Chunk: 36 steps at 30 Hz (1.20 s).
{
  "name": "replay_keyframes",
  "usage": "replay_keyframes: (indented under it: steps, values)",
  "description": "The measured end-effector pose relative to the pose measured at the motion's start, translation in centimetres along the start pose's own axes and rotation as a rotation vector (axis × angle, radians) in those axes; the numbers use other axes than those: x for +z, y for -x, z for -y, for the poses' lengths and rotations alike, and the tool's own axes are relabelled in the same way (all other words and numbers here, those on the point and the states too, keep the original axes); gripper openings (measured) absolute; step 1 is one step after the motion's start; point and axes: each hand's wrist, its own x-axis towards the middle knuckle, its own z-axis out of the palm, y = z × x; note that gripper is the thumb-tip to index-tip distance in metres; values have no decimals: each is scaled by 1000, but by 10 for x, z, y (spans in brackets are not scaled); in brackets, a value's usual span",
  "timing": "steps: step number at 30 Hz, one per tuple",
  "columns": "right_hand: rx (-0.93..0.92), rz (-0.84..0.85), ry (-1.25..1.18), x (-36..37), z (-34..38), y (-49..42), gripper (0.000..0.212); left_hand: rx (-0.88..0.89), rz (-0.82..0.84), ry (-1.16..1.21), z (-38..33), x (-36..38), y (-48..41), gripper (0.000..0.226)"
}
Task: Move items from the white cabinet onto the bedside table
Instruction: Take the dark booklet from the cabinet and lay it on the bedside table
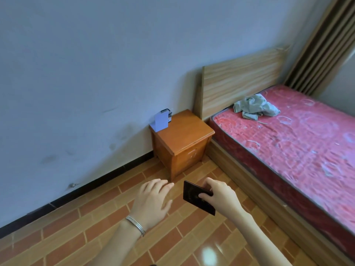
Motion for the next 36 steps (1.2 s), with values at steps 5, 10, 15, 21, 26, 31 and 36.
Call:
replay_keyframes:
  steps: [5, 10, 15, 21, 26, 31, 36]
  values:
    - [52, 57, -7, 1, -19, -76, 20, 5, 14, 35, 37, 25, -62, 47]
    - [27, 78, 23, -19, -11, -184, 17, -25, -20, 44, 98, 33, -152, 46]
    - [25, 46, -42, -46, 5, -289, 21, -48, -69, 58, 147, 24, -239, 48]
    - [31, 102, -56, -49, 5, -371, 27, -39, -46, 71, 180, 37, -299, 48]
    - [11, 156, -65, -52, -11, -443, 24, -84, -17, 46, 208, 67, -346, 46]
    - [-29, 223, -72, -55, -36, -524, 22, -120, 10, 14, 226, 97, -407, 47]
    - [-51, 284, -72, -59, -71, -615, 20, -135, 71, -16, 231, 124, -484, 49]
